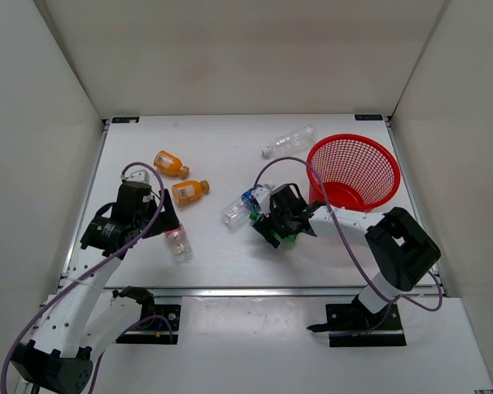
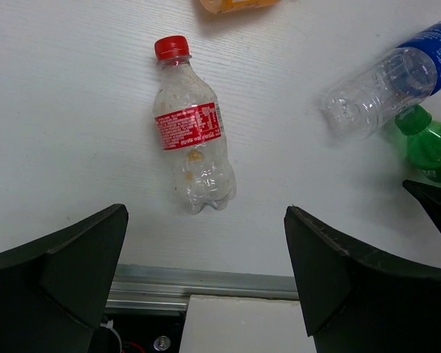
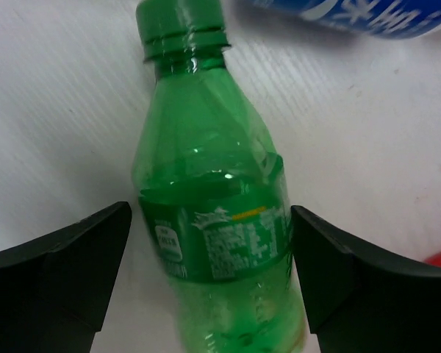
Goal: Put the plastic bottles in the bin
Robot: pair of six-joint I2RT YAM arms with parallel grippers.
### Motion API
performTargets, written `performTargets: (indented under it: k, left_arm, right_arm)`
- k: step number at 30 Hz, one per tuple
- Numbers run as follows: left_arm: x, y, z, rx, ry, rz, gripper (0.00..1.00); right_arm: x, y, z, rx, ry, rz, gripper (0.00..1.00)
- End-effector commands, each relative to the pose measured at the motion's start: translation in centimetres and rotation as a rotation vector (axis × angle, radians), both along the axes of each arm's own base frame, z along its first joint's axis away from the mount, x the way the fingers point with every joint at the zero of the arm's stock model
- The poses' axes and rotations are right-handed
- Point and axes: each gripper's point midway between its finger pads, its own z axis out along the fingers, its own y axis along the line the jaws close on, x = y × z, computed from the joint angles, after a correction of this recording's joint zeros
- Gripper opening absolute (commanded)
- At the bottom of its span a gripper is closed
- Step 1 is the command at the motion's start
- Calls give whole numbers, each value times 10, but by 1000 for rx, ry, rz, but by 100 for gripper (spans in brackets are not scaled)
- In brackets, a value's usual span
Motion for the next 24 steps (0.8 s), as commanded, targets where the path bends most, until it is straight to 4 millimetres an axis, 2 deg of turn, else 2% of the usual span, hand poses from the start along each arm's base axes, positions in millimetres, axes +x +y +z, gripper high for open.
performTargets:
  k: [1,3,6,9,11,12,14,16,17,20,22,23,24]
  left_arm:
    - [-1,1,1,-14,-13,19,99]
    - [0,2,2,-21,-23,30,99]
    - [0,1,-2,-34,-15,31,99]
    - [1,-3,-8,-37,0,22,99]
    - [0,-3,-13,-35,18,20,99]
    - [3,-3,-13,-36,9,24,98]
    - [3,-2,-18,-29,31,30,99]
    - [2,0,-25,-21,57,39,99]
    - [3,-2,-28,-28,61,41,99]
    - [2,-5,-30,-43,56,39,98]
    - [2,-4,-31,-51,50,46,99]
    - [1,-3,-31,-52,47,49,99]
    - [-1,-4,-32,-56,48,46,99]
  right_arm:
    - [2,6,-7,18,8,-27,79]
    - [-6,6,-7,11,22,-35,72]
    - [-24,8,7,33,0,-21,49]
    - [-47,17,45,102,-47,12,33]
    - [-57,25,72,183,-64,34,31]
    - [-61,33,89,232,-68,56,33]
    - [-64,41,132,338,-100,97,37]
    - [-47,43,188,402,-198,70,37]
    - [-36,34,200,383,-243,30,38]
    - [6,4,272,379,-433,-123,37]
    - [36,-30,290,363,-495,-247,38]
    - [45,-42,296,366,-511,-306,38]
    - [57,-65,294,367,-504,-396,39]
